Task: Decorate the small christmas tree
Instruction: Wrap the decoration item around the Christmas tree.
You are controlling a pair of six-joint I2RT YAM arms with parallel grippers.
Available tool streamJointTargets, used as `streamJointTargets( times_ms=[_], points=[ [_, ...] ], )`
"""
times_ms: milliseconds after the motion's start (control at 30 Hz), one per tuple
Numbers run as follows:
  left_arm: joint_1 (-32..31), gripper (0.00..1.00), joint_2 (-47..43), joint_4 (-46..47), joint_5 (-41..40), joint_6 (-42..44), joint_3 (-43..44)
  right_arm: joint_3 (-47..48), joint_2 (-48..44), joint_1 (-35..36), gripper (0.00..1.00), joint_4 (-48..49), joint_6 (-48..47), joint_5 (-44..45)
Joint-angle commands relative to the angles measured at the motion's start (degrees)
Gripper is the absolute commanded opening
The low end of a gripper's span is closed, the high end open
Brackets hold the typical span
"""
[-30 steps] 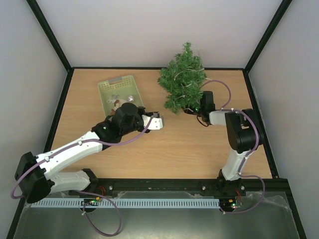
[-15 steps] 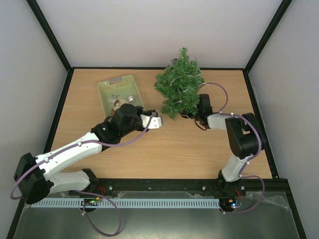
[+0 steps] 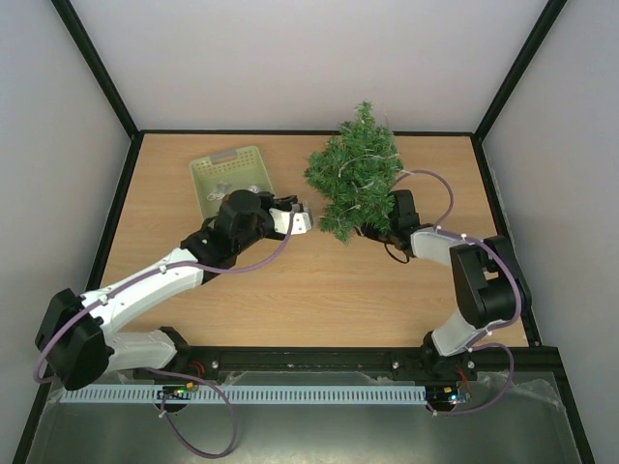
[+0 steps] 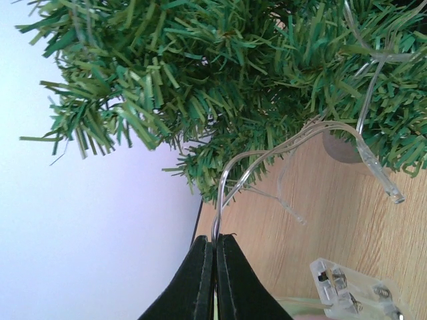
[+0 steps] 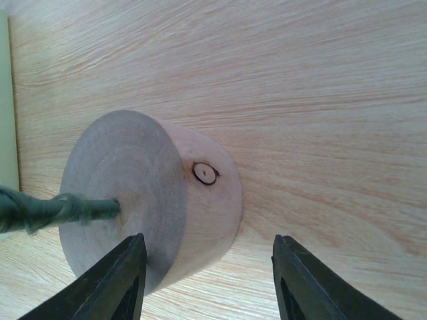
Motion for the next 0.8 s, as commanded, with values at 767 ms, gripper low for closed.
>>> streamJointTargets(
  times_ms=[767],
  points=[
    [2.6,0.02,2.6,5.9,3.5,0.1,3.1,-3.6,-9.4,-0.8,0.54,-8.6,10.2,22.1]
  ],
)
